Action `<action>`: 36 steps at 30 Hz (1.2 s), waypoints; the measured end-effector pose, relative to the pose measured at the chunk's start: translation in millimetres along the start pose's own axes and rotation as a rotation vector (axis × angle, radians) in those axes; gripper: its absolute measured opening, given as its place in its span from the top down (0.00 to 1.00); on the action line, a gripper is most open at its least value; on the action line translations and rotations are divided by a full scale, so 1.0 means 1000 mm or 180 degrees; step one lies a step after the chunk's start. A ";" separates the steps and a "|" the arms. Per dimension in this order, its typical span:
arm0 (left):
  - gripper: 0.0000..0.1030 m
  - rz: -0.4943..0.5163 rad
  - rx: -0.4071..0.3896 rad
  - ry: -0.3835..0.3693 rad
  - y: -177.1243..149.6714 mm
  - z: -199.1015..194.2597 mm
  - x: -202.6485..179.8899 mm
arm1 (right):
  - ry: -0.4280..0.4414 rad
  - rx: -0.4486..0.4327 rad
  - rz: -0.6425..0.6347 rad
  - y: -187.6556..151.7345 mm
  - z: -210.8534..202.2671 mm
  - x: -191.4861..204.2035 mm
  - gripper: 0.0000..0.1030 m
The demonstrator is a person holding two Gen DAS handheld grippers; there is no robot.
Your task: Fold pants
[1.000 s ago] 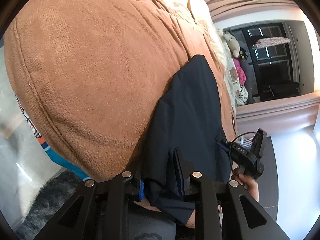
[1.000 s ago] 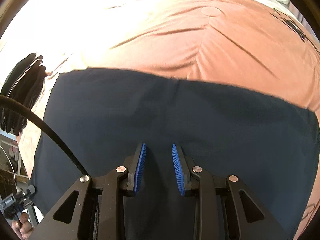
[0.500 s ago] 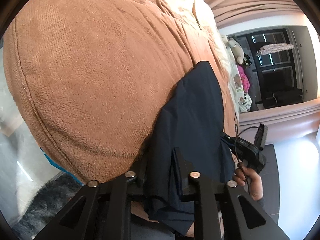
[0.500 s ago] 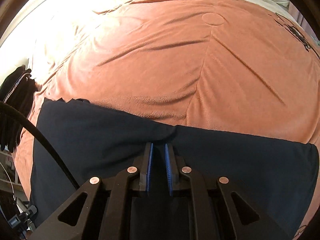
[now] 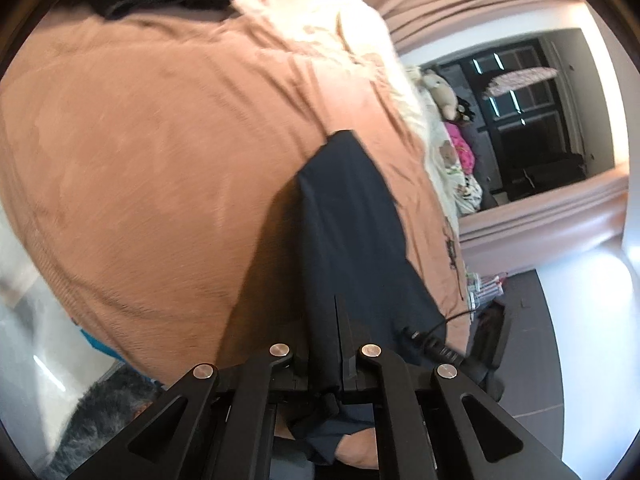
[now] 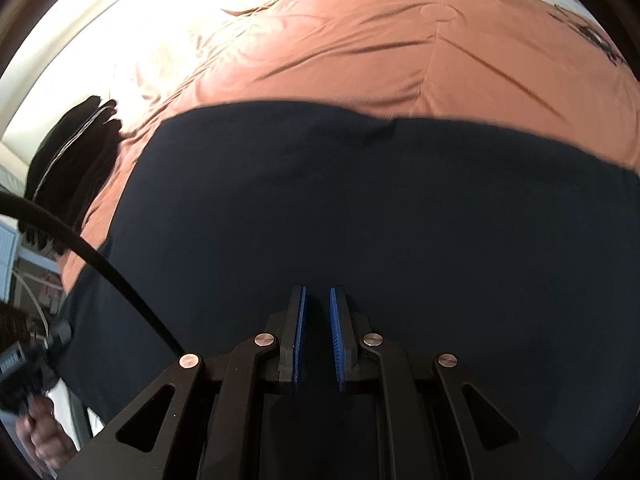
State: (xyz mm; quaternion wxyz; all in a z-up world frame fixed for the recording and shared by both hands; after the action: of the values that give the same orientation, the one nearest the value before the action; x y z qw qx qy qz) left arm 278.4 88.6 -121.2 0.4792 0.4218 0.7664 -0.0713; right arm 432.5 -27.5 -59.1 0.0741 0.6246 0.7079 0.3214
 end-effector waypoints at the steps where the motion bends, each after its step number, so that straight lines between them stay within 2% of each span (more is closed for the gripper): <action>1: 0.94 0.0033 -0.0001 -0.0019 0.001 -0.001 -0.005 | 0.0040 0.0006 0.0020 -0.005 -0.003 0.000 0.91; 6: 0.94 0.0204 -0.0008 -0.0088 0.007 -0.005 -0.037 | 0.0237 -0.0022 0.0180 -0.041 -0.018 -0.004 0.91; 12: 0.94 0.0502 0.0038 -0.0058 0.015 0.001 -0.080 | 0.0396 -0.0097 0.0264 -0.068 -0.036 -0.013 0.91; 16: 0.94 0.0661 0.0046 -0.0070 0.015 0.007 -0.108 | 0.0507 -0.0093 0.0283 -0.076 -0.047 -0.023 0.91; 21: 0.94 0.0861 0.0078 -0.0086 0.011 0.014 -0.140 | 0.0637 -0.0336 0.0373 -0.073 -0.080 -0.048 0.90; 22: 0.94 0.0896 0.0086 -0.0095 0.011 0.016 -0.146 | 0.0645 -0.0398 0.0421 -0.072 -0.088 -0.056 0.88; 24: 0.94 0.0981 0.0115 -0.0107 0.009 0.022 -0.160 | 0.0641 -0.0525 0.0525 -0.073 -0.104 -0.075 0.75; 26: 0.94 0.1072 0.0152 -0.0111 0.007 0.029 -0.176 | 0.0629 -0.0675 0.0593 -0.072 -0.123 -0.092 0.57; 28: 0.94 0.1165 0.0173 -0.0117 0.004 0.036 -0.191 | 0.0645 -0.0796 0.0626 -0.073 -0.139 -0.107 0.51; 36: 0.94 0.1513 0.0371 -0.0150 -0.019 0.074 -0.246 | 0.0564 -0.1076 0.0880 -0.095 -0.197 -0.175 0.48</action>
State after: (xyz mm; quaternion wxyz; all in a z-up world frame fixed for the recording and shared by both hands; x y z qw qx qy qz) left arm 359.8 -103.3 29.3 0.4750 0.6154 0.6289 -0.0105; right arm 290.2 -262.8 -8.7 0.0705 0.6637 0.5554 0.4961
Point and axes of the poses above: each gripper's, at about its wrist camera, not at the fingertips, and z roughly the way its jaws point, x to its left, y to its top, the point moved 1 cm from there along z, roughly the way its jaws point, and after that the axes turned 4 degrees about -x, right-handed, at the moved point
